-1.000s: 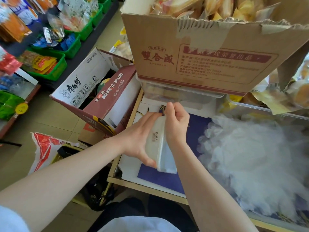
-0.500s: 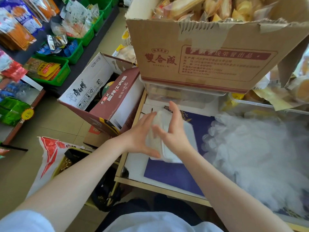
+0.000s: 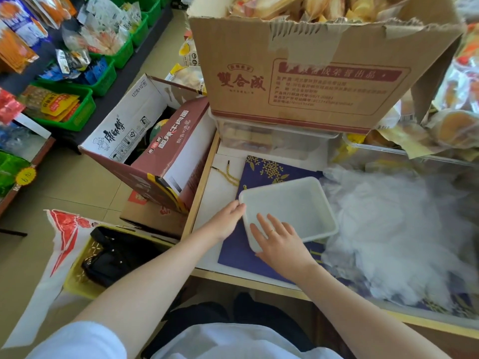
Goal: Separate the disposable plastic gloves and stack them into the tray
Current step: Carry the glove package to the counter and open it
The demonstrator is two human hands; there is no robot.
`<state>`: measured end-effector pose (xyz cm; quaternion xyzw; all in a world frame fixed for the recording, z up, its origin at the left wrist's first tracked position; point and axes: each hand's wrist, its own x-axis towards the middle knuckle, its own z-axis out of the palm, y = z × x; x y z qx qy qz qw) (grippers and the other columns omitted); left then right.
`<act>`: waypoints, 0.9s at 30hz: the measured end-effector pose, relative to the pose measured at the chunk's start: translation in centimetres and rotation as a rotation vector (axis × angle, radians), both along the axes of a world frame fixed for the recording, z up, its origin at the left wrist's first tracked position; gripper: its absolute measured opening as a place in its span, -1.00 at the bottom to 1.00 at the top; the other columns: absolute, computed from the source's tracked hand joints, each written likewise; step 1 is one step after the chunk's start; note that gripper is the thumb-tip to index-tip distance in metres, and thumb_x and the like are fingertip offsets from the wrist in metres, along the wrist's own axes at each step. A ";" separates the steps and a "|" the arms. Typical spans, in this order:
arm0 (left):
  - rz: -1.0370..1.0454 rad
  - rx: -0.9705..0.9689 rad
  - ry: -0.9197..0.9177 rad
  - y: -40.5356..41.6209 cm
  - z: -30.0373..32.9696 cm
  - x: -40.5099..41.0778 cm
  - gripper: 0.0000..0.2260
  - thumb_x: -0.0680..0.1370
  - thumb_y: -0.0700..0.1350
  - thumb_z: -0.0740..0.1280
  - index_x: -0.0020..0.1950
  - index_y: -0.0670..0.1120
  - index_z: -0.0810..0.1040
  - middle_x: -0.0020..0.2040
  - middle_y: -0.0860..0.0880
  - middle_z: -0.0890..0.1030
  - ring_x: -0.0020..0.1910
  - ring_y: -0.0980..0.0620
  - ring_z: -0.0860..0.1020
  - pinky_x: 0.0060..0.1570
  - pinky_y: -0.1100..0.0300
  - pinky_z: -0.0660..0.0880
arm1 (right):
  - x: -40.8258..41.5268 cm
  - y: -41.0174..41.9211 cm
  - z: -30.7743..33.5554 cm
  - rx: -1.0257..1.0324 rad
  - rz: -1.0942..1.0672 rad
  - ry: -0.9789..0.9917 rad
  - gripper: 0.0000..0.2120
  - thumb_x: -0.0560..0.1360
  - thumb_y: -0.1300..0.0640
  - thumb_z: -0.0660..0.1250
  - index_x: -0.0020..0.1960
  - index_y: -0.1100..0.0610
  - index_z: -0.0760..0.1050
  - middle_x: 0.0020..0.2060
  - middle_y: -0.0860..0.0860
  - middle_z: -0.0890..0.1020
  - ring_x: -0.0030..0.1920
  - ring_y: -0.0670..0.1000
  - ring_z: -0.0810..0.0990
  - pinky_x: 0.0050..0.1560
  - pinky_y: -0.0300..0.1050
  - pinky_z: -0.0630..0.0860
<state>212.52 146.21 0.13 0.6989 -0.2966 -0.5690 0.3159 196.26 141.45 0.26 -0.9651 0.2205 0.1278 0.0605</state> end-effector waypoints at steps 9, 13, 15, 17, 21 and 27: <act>0.229 -0.200 0.437 1.7 0.9 -2.7 -0.30 0.42 0.44 0.07 0.50 0.25 0.02 0.47 0.11 0.27 0.40 0.09 0.35 0.30 -0.09 0.40 | 1.6 -1.7 3.9 0.205 -0.104 -0.692 -0.49 0.58 -0.18 0.04 0.06 0.13 0.64 0.01 0.06 0.69 -0.01 0.08 0.67 -0.11 -0.02 0.61; 0.294 -0.291 0.343 1.1 3.4 -2.2 -0.20 0.25 0.50 0.27 0.42 0.39 0.04 0.48 0.09 0.26 0.44 0.03 0.28 0.30 -0.19 0.36 | 2.4 -0.9 6.2 0.556 -0.463 -0.834 -0.56 0.50 -0.20 0.22 0.14 0.09 0.61 0.13 0.01 0.63 0.15 -0.07 0.59 0.11 -0.12 0.55; 0.276 -0.270 0.267 0.9 4.2 -1.7 -0.15 0.18 0.49 0.33 0.39 0.38 0.08 0.45 0.11 0.28 0.40 0.06 0.31 0.24 -0.03 0.44 | 2.5 -0.9 7.3 0.725 -0.565 -0.881 -0.64 0.48 -0.10 0.30 0.14 0.09 0.61 0.14 -0.01 0.62 0.16 -0.19 0.55 0.19 -0.23 0.49; 0.259 -0.255 0.156 0.8 4.7 -1.3 -0.19 0.29 0.40 0.34 0.44 0.33 0.04 0.43 0.13 0.24 0.38 0.09 0.27 0.13 0.14 0.42 | 2.2 -1.1 8.1 0.812 -0.595 -0.867 -0.69 0.47 0.00 0.33 0.16 0.11 0.59 0.15 -0.02 0.61 0.14 -0.25 0.53 0.20 -0.32 0.45; 0.120 -0.231 0.039 0.6 4.6 -0.2 0.00 0.21 0.13 0.52 0.46 0.24 -0.06 0.39 0.01 0.26 0.30 0.03 0.39 0.04 0.22 0.50 | 1.8 -2.1 8.8 0.910 -0.651 -0.794 -0.74 0.51 0.11 0.34 0.18 0.12 0.58 0.12 -0.03 0.63 0.11 -0.19 0.56 0.15 -0.40 0.44; -0.027 -0.265 -0.141 0.0 5.6 0.9 -0.10 0.36 -0.20 0.50 0.48 0.03 -0.04 0.21 0.06 0.34 0.11 0.09 0.45 -0.13 0.33 0.51 | 1.6 -4.1 9.3 0.996 -0.697 -0.861 -0.84 0.53 0.11 0.31 0.02 0.09 0.65 -0.15 -0.02 0.69 -0.15 -0.12 0.61 -0.08 -0.20 0.51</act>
